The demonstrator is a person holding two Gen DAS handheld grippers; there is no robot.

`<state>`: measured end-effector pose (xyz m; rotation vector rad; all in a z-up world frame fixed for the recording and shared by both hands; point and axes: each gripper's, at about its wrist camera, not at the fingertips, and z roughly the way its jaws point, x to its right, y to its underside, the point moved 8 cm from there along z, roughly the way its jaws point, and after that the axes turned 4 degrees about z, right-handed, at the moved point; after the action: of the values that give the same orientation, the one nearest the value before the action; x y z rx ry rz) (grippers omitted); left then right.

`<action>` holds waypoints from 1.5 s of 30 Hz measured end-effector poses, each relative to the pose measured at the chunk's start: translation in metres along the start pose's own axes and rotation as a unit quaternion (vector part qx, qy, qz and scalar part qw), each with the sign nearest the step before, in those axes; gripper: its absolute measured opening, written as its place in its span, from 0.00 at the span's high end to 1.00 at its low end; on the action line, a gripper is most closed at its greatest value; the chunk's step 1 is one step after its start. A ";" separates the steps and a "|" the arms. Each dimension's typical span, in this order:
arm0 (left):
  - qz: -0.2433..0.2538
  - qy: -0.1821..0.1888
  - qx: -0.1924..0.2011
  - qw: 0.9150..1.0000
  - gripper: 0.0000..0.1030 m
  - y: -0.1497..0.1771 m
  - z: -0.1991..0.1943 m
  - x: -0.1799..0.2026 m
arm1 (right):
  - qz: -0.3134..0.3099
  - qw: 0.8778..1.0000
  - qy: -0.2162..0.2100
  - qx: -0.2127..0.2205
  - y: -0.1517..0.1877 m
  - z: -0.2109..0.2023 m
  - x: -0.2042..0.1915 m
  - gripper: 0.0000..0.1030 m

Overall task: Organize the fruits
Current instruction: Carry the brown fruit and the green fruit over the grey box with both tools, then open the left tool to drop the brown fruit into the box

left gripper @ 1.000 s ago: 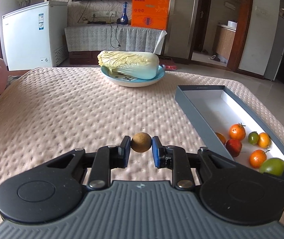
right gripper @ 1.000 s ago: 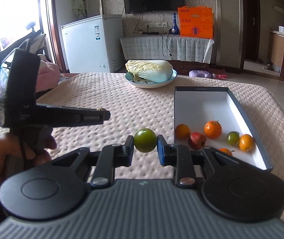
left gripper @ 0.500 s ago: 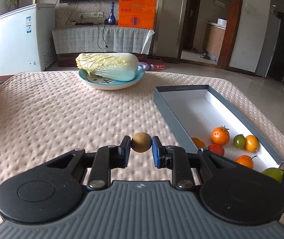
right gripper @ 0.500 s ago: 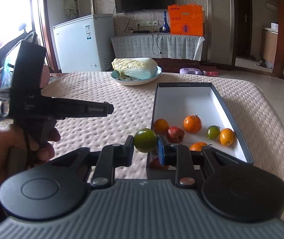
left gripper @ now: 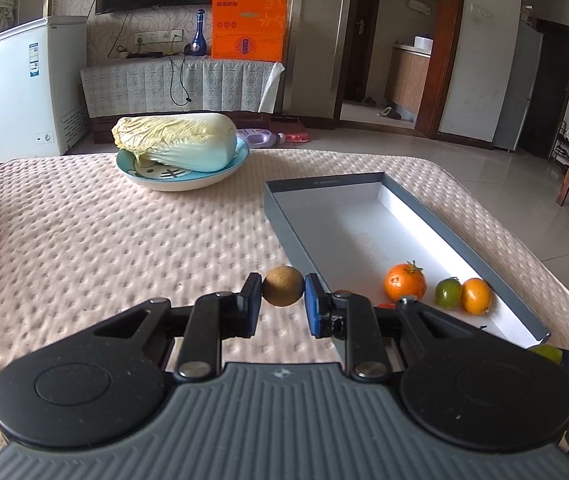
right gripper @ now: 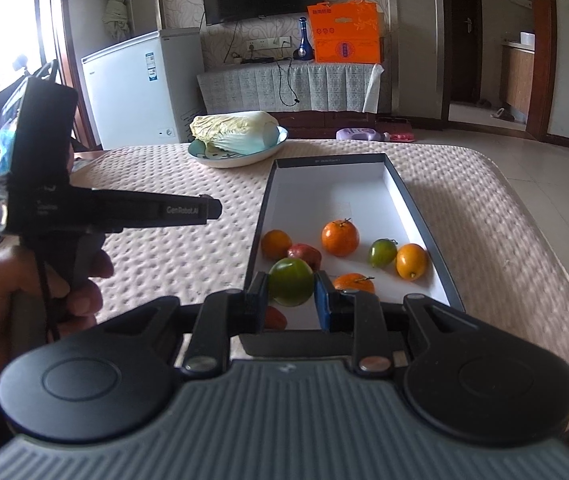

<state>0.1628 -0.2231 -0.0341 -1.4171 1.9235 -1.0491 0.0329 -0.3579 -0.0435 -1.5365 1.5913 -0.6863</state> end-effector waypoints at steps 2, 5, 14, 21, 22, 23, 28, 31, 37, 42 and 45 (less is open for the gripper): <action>0.001 0.002 0.000 1.000 0.74 -0.001 0.002 0.005 | 0.001 1.000 0.001 0.000 0.001 -0.002 0.002 0.73; 0.005 0.005 0.004 1.000 0.74 -0.004 0.003 0.012 | 0.003 1.000 0.003 0.001 0.001 -0.003 0.006 0.73; 0.017 0.019 0.004 1.000 0.74 -0.006 0.015 0.036 | 0.013 1.000 0.009 0.001 0.003 -0.006 0.019 0.73; 0.021 0.033 0.010 0.999 0.74 -0.012 0.026 0.055 | 0.020 1.000 0.007 -0.001 0.003 -0.007 0.024 0.73; 0.021 0.035 0.010 0.999 0.74 -0.012 0.027 0.057 | 0.021 1.000 0.007 -0.001 0.003 -0.008 0.024 0.73; 0.021 0.037 0.009 0.999 0.74 -0.013 0.029 0.059 | 0.022 1.000 0.006 -0.001 0.003 -0.008 0.025 0.73; 0.022 0.044 0.004 0.999 0.74 -0.013 0.042 0.071 | 0.025 1.000 0.006 -0.004 0.005 -0.007 0.029 0.73; 0.021 0.045 -0.002 0.999 0.74 -0.012 0.051 0.075 | 0.029 1.000 0.006 -0.008 0.006 -0.004 0.032 0.73; 0.027 0.043 -0.006 0.999 0.74 -0.014 0.068 0.083 | 0.033 0.999 0.005 -0.012 0.009 -0.002 0.036 0.73; 0.050 0.046 -0.006 0.998 0.74 -0.018 0.083 0.088 | 0.035 0.999 0.006 -0.012 0.009 0.001 0.038 0.73; 0.048 0.052 -0.003 0.998 0.66 -0.022 0.084 0.086 | 0.034 0.999 0.007 -0.011 0.007 0.004 0.039 0.73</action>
<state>0.2135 -0.3315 -0.0607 -1.2826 2.0477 -1.0916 0.0350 -0.3947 -0.0586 -1.4895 1.6587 -0.6445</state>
